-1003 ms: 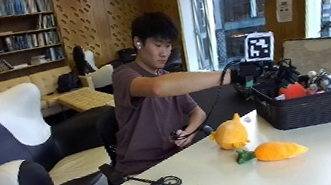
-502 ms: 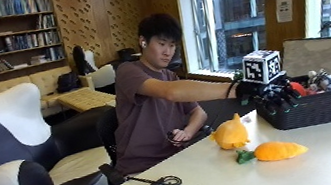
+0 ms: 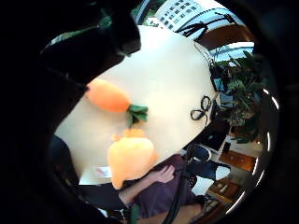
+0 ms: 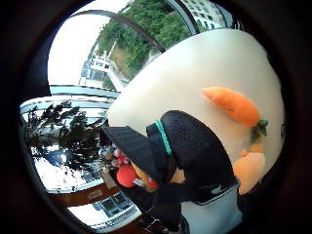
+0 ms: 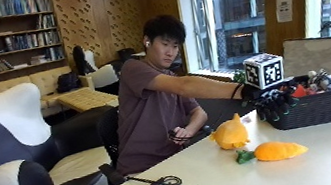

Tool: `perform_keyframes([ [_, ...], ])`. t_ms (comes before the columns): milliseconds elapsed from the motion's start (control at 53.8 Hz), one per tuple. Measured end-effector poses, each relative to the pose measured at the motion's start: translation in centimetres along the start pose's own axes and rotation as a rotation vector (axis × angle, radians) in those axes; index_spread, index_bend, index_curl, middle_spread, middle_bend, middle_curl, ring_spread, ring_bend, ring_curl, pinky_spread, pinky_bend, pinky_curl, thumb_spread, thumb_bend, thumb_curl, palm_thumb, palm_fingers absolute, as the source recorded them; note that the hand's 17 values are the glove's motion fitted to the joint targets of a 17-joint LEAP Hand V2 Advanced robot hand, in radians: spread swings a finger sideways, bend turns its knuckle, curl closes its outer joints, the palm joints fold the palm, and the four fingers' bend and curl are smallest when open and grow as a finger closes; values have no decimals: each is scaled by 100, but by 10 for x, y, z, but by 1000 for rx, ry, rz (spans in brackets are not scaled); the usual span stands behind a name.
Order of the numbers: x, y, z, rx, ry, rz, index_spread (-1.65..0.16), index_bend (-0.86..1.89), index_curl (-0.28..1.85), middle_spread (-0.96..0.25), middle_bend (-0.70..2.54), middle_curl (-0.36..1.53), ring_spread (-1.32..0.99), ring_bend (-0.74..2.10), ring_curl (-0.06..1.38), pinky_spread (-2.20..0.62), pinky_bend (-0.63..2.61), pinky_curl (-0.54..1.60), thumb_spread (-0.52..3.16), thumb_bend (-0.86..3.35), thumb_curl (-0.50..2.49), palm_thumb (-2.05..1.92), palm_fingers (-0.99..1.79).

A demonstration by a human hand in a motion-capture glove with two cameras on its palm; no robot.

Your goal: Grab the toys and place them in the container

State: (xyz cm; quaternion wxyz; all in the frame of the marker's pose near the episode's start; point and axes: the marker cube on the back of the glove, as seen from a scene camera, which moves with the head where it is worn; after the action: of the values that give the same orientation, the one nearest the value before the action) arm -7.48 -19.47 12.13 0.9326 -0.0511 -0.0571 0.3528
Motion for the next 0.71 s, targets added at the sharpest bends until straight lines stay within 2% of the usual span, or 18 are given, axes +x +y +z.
perform_keyframes([
  [167, 6, -11, 23, -57, 16, 71, -5, 9, 17, 13, 16, 38, 2, 70, 42, 5, 112, 40, 128, -5, 22, -7, -15],
  [706, 22, -32, 116, -208, 83, 83, -5, 7, 16, 14, 18, 37, 4, 67, 41, 5, 115, 38, 114, -8, 18, -10, -18],
])
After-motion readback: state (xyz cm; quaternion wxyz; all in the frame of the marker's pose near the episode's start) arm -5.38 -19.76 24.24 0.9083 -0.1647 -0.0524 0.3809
